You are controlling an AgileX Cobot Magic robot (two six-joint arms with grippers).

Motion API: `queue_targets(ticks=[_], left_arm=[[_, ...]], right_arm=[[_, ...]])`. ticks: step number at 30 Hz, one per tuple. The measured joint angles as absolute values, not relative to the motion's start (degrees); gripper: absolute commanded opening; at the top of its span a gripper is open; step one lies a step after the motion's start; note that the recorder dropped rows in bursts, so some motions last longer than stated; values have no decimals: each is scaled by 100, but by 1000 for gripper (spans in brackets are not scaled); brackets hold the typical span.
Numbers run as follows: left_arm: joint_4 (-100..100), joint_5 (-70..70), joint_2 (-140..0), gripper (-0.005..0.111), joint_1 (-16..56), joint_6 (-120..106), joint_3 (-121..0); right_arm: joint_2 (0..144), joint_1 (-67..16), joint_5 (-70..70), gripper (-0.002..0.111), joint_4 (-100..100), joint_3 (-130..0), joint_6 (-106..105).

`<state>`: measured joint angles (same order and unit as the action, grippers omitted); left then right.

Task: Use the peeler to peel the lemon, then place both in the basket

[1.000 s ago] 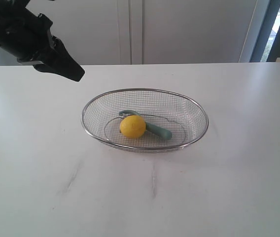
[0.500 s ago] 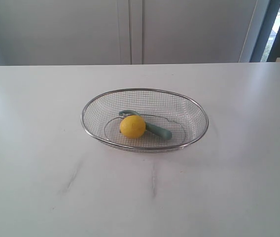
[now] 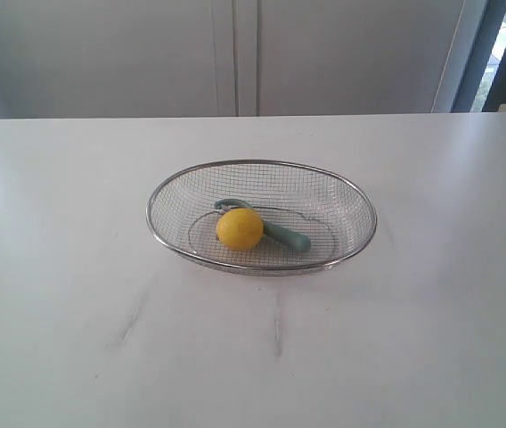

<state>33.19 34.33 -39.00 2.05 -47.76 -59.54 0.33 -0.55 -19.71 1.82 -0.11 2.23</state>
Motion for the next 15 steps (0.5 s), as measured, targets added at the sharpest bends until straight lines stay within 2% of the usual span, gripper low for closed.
queue_targets(ticks=[8,15], left_arm=[[4059,1719,-2928,0,205,-4786,-3618],[4140,1414,-2001,0,205,-4964,-2266]], right_arm=[[33,-55,-1971,0,182,-11,231],[33,-55,-1971,0,182,-11,231]])
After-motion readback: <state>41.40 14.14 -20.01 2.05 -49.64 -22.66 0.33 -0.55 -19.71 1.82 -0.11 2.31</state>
